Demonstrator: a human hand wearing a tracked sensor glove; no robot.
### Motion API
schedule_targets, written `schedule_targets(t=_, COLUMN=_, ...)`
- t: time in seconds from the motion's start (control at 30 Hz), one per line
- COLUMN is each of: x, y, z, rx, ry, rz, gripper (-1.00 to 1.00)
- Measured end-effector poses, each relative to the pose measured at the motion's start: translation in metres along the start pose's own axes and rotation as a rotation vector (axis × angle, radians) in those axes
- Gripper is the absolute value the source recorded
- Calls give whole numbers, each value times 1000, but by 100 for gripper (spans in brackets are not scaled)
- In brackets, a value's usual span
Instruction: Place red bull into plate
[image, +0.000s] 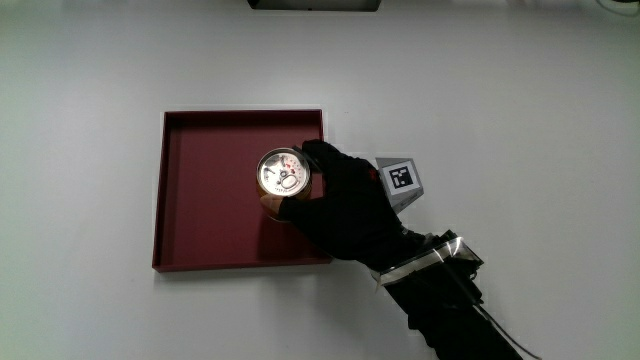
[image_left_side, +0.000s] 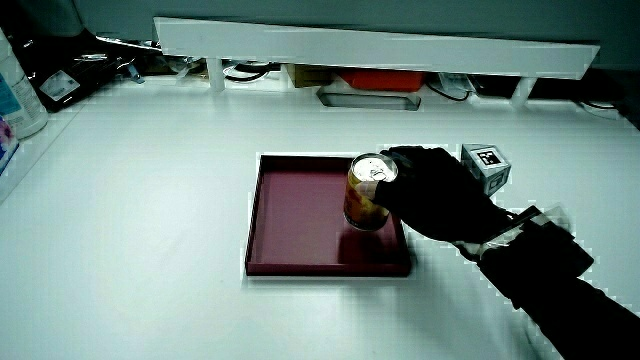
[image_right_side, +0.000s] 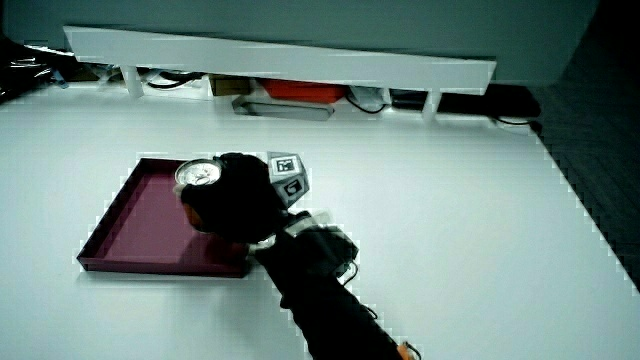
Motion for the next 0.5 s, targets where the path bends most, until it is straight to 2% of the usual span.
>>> schedule_targets(t=0.13, x=9, y=0, z=-8, rx=-25, ry=-13, rz=-57, gripper=0)
schedule_targets(t=0.23, x=18, y=0, z=-12, rx=-36, ry=-26, rz=-63, gripper=0)
schedule_targets(t=0.27, x=19, y=-1, z=-13, rx=-43, ry=-13, rz=-72, gripper=0)
schedule_targets(t=0.3, x=23, y=-1, z=-14, rx=-39, ry=-10, rz=-57, gripper=0)
schedule_targets(t=0.37, x=25, y=-1, z=-16, rx=-54, ry=6, rz=-76, gripper=0)
schedule_targets(t=0.4, x=28, y=-1, z=-17, rx=-49, ry=-15, rz=-76, gripper=0)
schedule_targets(t=0.43, x=28, y=-2, z=-17, rx=-57, ry=8, rz=-95, gripper=0)
schedule_targets(t=0.5, x=29, y=-2, z=-16, rx=-52, ry=11, rz=-88, gripper=0)
